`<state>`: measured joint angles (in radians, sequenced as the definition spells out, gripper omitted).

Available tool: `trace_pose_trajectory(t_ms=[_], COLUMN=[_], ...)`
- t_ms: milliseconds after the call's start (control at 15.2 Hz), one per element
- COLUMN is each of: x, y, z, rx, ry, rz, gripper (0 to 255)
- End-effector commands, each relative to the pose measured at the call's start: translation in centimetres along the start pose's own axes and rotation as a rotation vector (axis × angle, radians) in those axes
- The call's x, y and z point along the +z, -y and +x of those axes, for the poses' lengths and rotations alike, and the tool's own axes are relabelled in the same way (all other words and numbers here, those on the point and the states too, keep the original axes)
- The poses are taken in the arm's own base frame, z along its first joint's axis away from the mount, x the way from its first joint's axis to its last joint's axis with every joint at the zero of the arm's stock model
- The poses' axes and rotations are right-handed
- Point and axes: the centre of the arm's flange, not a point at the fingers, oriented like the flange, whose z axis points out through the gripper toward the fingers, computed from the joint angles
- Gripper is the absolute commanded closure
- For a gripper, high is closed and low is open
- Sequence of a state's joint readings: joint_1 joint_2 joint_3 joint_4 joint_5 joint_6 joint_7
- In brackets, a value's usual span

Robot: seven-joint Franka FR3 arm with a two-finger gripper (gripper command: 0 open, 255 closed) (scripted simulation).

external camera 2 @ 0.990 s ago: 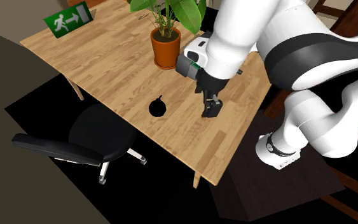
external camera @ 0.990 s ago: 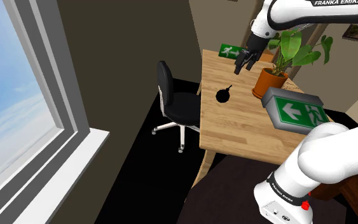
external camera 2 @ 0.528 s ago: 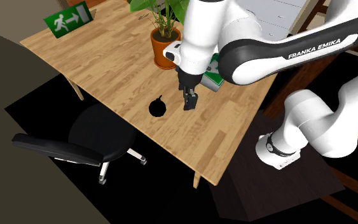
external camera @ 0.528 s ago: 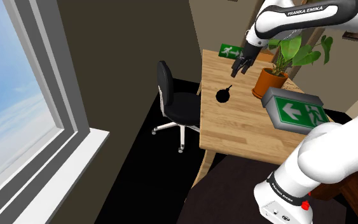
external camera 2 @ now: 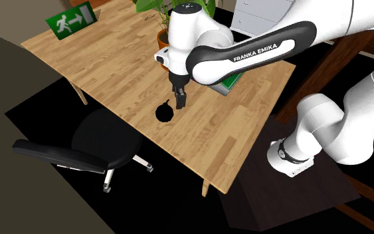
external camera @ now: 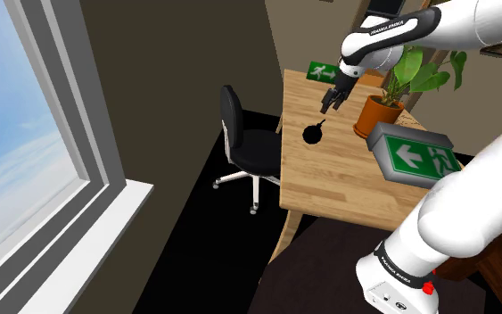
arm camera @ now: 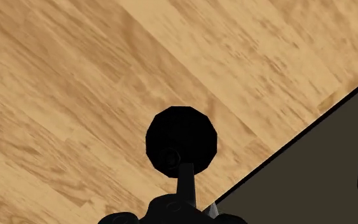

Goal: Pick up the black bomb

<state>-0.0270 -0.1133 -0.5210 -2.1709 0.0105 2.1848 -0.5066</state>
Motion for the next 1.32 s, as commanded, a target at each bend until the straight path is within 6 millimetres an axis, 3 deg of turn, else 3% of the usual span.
trace_pose_trajectory(t_ms=[0,396,990,1056,1254], x=[1.9,6.9,10.8,10.8,10.8], y=[-1.8,-7.4,-7.4,-7.5,-7.5], z=[1.1,4.0,3.4,3.4,3.4], rx=[-0.004,-0.012,-0.012,-0.012,-0.012], ry=[-0.002,-0.004,-0.004,-0.004,-0.004], rz=[0.009,0.037,0.037,0.037,0.037], gripper=[0,0,0,255,255])
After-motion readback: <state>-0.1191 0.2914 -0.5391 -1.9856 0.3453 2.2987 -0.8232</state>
